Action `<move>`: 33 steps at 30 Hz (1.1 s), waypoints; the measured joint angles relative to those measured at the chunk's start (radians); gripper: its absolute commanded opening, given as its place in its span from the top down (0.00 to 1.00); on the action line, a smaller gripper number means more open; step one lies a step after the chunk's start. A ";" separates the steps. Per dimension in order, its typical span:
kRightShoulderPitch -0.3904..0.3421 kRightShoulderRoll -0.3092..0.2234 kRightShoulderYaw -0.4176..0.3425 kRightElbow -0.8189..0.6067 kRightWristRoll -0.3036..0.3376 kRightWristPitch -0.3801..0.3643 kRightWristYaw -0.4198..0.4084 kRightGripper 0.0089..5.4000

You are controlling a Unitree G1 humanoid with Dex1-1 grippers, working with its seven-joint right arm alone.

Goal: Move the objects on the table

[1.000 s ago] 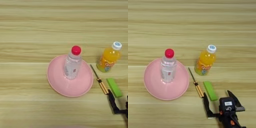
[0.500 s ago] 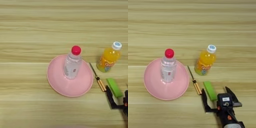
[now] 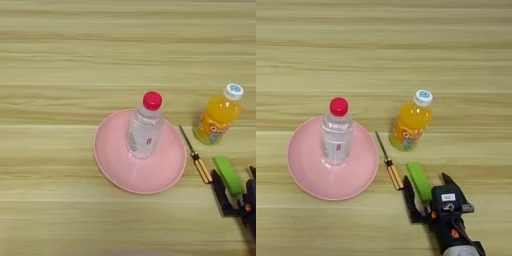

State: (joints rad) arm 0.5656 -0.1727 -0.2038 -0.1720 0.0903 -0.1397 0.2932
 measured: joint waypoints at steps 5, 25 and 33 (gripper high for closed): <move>-0.001 0.000 0.005 -0.009 0.028 0.029 0.001 0.35; -0.019 -0.028 0.013 -0.030 0.108 0.130 -0.001 0.74; -0.019 -0.029 0.017 -0.030 0.108 0.130 -0.009 0.74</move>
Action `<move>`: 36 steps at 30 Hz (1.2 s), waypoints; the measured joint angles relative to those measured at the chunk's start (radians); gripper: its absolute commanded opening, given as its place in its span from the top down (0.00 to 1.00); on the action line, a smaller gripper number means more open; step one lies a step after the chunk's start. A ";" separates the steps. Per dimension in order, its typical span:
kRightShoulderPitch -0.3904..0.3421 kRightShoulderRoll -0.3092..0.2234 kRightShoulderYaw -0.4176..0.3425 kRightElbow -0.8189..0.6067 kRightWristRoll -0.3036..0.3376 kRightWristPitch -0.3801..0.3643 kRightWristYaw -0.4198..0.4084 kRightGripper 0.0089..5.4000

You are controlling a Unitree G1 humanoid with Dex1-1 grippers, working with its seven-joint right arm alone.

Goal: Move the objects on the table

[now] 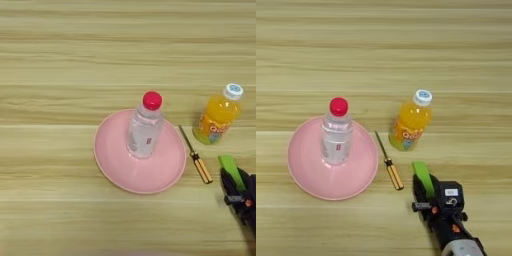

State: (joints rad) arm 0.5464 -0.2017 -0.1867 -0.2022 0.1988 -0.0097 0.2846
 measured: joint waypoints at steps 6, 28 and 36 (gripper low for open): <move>-0.004 -0.002 0.000 -0.003 0.000 0.008 -0.015 0.74; -0.155 -0.002 -0.089 0.088 0.012 0.085 -0.053 0.74; -0.188 -0.017 -0.113 0.125 0.013 0.085 -0.057 0.74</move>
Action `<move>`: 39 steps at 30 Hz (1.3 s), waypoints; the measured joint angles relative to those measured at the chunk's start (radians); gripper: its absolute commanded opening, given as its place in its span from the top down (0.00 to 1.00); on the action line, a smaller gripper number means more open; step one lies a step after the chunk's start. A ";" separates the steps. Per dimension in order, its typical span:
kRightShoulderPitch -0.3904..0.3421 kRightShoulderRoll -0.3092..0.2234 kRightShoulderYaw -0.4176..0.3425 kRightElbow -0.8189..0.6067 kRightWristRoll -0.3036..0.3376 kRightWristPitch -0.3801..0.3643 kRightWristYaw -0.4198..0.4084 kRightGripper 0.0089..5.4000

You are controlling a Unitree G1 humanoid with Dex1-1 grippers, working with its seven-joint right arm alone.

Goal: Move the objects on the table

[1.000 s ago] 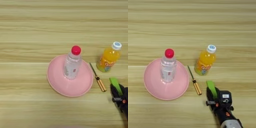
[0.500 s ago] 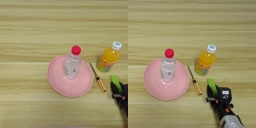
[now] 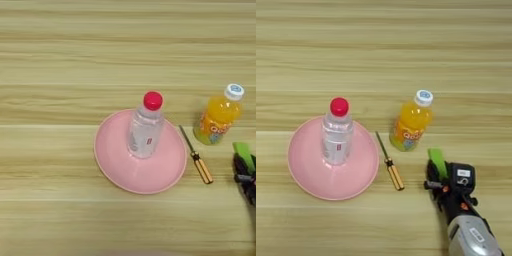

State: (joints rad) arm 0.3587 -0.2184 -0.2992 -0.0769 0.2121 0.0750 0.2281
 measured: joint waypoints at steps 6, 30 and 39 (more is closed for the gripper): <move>-0.020 -0.005 -0.005 0.021 0.000 0.000 0.000 0.74; -0.081 -0.049 0.013 0.088 -0.002 -0.002 0.009 0.74; -0.083 -0.054 0.017 0.093 -0.002 -0.004 0.016 0.74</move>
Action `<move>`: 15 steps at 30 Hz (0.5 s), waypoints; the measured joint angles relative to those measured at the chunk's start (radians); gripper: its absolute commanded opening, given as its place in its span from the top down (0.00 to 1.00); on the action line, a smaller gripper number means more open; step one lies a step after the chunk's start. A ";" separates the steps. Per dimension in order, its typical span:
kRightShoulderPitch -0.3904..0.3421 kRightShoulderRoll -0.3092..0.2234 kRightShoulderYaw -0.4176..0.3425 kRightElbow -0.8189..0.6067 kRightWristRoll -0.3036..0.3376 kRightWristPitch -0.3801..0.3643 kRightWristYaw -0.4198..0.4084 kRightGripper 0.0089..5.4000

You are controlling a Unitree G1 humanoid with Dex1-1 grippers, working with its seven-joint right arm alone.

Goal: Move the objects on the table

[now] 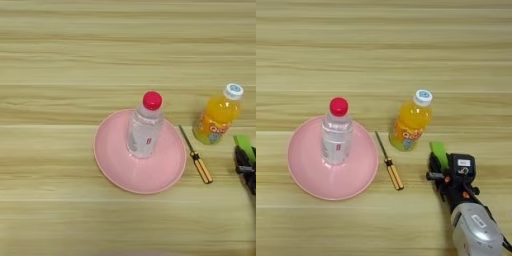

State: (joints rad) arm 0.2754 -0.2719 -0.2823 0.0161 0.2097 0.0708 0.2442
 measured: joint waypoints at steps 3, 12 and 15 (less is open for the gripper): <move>0.000 0.000 0.000 0.000 0.000 0.000 0.000 0.67; 0.000 0.002 0.003 -0.001 0.000 -0.002 0.000 0.48; 0.000 0.003 0.006 -0.002 0.000 -0.004 0.000 0.42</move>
State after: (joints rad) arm 0.2754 -0.2690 -0.2765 0.0144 0.2097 0.0672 0.2441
